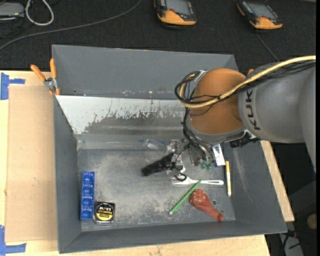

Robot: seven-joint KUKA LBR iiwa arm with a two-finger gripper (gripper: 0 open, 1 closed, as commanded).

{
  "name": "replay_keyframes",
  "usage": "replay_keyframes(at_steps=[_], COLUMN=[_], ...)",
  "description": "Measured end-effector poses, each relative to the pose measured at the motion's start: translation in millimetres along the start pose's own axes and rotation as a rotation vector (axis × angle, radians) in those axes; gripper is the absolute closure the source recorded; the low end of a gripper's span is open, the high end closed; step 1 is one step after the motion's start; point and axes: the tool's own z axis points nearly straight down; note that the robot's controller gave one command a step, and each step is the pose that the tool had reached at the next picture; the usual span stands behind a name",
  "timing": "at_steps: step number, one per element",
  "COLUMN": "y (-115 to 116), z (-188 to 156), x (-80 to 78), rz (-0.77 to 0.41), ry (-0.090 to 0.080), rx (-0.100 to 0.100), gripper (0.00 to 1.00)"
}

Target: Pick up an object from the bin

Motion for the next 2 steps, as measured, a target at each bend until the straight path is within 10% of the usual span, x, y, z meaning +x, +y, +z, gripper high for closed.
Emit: replay_keyframes(at_steps=[2], y=[0.4], z=[-46.9], x=[1.1], rz=[0.003], ry=[0.005], rx=[-0.001], gripper=[1.00])
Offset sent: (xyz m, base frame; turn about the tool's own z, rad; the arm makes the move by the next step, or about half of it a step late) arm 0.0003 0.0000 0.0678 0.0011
